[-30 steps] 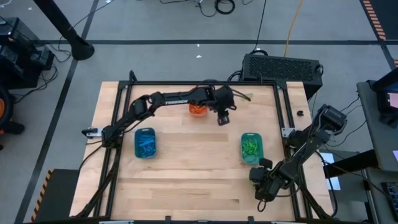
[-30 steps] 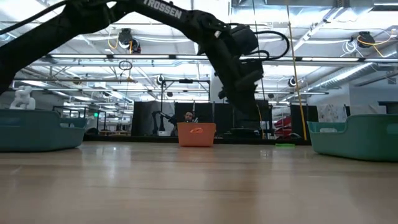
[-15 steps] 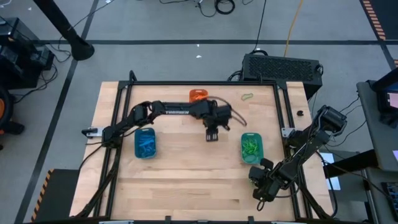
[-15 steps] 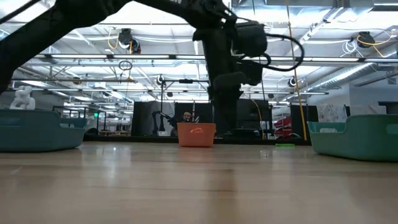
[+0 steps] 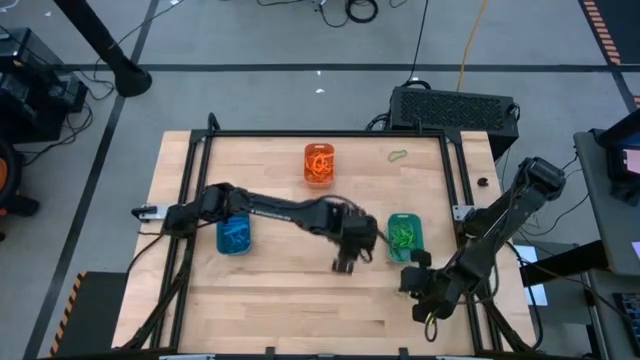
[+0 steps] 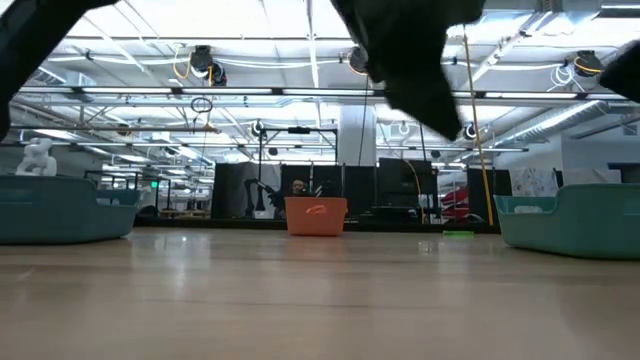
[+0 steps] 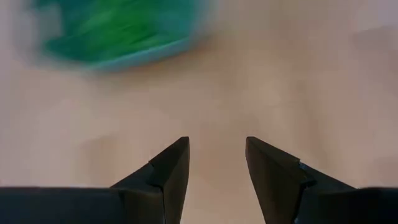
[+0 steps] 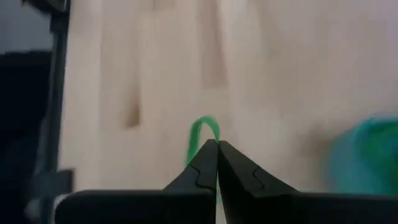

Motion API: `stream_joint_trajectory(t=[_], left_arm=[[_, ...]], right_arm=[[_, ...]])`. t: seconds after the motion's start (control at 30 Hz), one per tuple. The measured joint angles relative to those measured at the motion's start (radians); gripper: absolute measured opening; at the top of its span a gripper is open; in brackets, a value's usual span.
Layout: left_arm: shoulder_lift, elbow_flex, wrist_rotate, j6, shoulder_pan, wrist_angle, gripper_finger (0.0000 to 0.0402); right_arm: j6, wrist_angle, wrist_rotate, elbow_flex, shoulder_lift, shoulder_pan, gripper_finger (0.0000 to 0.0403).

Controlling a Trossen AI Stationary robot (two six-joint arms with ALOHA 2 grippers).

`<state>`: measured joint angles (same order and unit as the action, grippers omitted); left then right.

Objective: Sort rubber bands into baskets
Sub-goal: Put the green rubber band into the green bin

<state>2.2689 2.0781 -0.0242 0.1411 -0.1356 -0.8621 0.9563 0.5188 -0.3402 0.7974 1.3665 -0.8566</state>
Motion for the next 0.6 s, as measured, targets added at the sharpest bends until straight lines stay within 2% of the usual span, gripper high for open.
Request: stream_joint_trajectory(t=[0.1, 0.27, 0.33, 0.4, 0.47, 0.6], left_arm=[[-0.020, -0.115, -0.162, -0.017, -0.031, 0.231, 0.0164], [-0.024, -0.316, -0.357, -0.246, -0.023, 0.748, 0.0164], [-0.026, -0.384, -0.368, -0.322, -0.025, 0.954, 0.0164], [-0.028, -0.442, -0.307, -0.385, -0.030, 1.072, 0.0164], [-0.026, -0.481, -0.295, -0.416, -0.028, 1.131, 0.0164], [-0.026, -0.501, -0.283, -0.418, -0.024, 1.147, 0.0164]], right_arm=[[-0.071, 0.020, -0.103, -0.001, -0.060, 0.007, 0.0001], [-0.192, 0.030, -0.235, -0.001, -0.124, 0.018, 0.0000], [-0.235, 0.022, -0.237, 0.000, -0.133, 0.034, 0.0000], [-0.256, 0.028, -0.236, 0.000, -0.133, 0.048, 0.0000], [-0.263, 0.030, -0.235, 0.000, -0.133, 0.063, 0.0000], [-0.263, 0.044, -0.235, 0.000, -0.133, 0.094, 0.0000]])
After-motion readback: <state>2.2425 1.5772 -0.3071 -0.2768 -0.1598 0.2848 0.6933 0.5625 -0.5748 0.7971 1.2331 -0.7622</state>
